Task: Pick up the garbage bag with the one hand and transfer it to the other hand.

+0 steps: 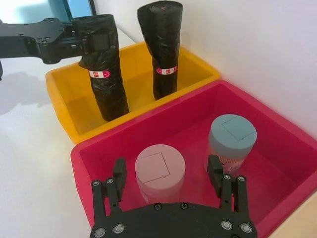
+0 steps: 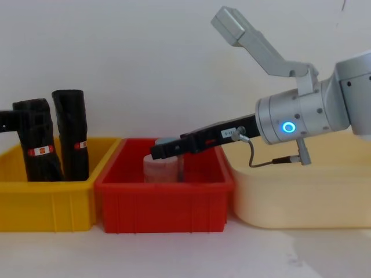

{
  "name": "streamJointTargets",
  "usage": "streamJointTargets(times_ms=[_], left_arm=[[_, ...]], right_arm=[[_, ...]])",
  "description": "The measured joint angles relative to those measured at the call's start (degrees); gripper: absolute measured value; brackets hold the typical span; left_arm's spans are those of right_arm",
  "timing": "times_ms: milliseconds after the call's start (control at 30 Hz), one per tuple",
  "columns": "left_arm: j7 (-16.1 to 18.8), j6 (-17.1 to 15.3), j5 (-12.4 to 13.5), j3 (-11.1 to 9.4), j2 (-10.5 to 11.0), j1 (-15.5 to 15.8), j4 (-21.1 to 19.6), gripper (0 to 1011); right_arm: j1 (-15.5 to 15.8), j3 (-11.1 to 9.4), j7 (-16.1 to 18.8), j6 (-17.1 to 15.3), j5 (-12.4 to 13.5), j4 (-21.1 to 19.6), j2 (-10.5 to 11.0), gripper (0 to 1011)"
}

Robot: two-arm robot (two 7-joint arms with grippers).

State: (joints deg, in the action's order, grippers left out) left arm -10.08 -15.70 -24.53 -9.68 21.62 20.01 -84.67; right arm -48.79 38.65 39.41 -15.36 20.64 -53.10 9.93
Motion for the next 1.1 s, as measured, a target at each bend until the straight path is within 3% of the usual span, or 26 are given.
streamJointTargets(times_ms=[1100], left_arm=[[0.0, 0.0, 0.0, 0.0, 0.0, 0.0, 0.0, 346]], right_arm=[[-1.1, 0.6, 0.6, 1.1, -0.6, 5.0, -2.7, 1004]])
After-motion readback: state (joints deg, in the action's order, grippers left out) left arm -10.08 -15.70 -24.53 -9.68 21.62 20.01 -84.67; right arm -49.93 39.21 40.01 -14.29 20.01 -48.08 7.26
